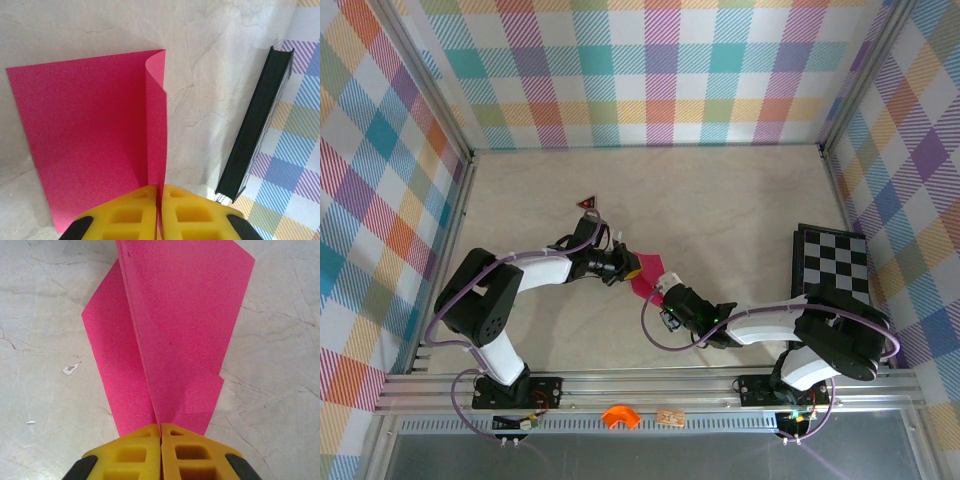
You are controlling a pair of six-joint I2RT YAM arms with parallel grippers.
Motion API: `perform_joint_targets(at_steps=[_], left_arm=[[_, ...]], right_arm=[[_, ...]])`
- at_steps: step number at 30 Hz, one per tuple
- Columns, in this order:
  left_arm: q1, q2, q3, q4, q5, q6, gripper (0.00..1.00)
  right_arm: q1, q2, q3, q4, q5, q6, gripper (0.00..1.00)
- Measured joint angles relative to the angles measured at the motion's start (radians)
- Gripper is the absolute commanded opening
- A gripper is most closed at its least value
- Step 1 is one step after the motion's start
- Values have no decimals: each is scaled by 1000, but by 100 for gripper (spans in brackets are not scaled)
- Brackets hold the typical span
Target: Fold a paper plane with a square sheet of paper (pick it up from the middle)
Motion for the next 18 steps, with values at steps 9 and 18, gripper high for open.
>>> perform_joint_targets(at_steps=[9, 18], left_arm=[[0, -58, 0, -70, -70, 33, 35], [0, -163, 0, -195, -215, 82, 42]], right_arm=[[-22, 0, -11, 26, -46, 40, 6], [-39, 22, -11, 33, -98, 95, 6]])
